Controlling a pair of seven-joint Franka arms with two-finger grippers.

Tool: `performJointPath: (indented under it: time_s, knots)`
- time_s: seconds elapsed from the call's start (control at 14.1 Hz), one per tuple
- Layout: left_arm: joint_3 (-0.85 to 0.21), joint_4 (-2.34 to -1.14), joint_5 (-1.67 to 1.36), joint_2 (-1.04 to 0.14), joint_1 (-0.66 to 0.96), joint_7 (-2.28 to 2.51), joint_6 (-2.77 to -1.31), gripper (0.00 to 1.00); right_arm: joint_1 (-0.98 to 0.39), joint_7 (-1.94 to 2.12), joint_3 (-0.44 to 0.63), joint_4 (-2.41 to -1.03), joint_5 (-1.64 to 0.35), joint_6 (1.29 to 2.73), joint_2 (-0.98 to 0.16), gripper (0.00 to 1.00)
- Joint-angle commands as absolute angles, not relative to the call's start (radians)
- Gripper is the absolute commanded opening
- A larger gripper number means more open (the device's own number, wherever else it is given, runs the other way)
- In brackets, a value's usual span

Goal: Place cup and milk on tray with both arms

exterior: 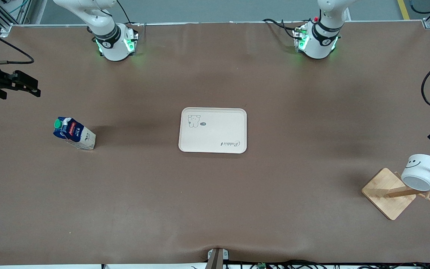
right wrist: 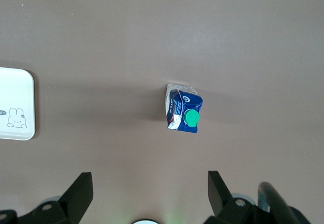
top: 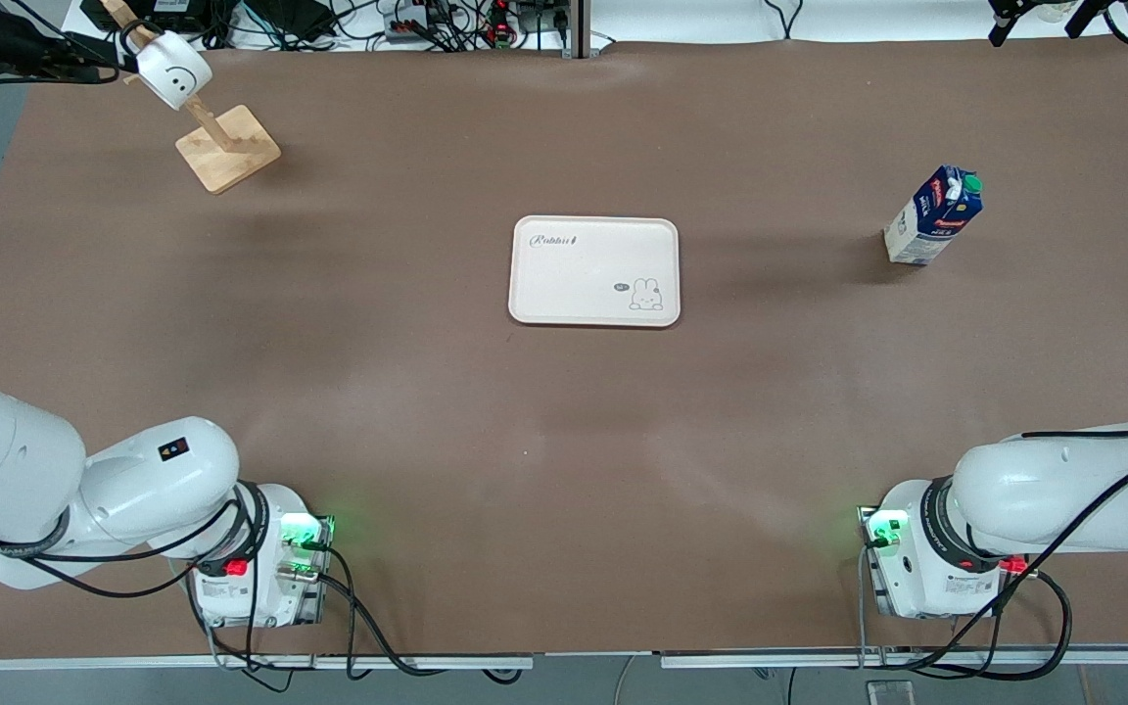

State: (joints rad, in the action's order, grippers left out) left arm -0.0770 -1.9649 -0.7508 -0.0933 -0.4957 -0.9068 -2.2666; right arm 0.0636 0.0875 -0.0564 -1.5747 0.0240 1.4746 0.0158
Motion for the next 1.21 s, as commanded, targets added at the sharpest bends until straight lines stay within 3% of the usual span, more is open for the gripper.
performJointPath:
  time_s: [0.0, 0.5, 1.14]
  knots:
    - [-0.083, -1.947, -0.811, -0.124, -0.5, -0.953, -2.278, 0.9, 0.066, 0.1, -0.067, -1.569, 0.035, 1.479, 0.017, 1.0]
    - [-0.086, -1.875, -0.929, -0.23, -0.497, -0.985, -2.284, 0.86, 0.064, 0.095, -0.069, -1.549, 0.021, 1.486, -0.021, 1.0]
    - [-0.101, -1.859, -1.006, -0.265, -0.466, -0.986, -2.322, 0.75, 0.06, 0.092, -0.067, -1.56, 0.021, 1.493, -0.072, 1.0]
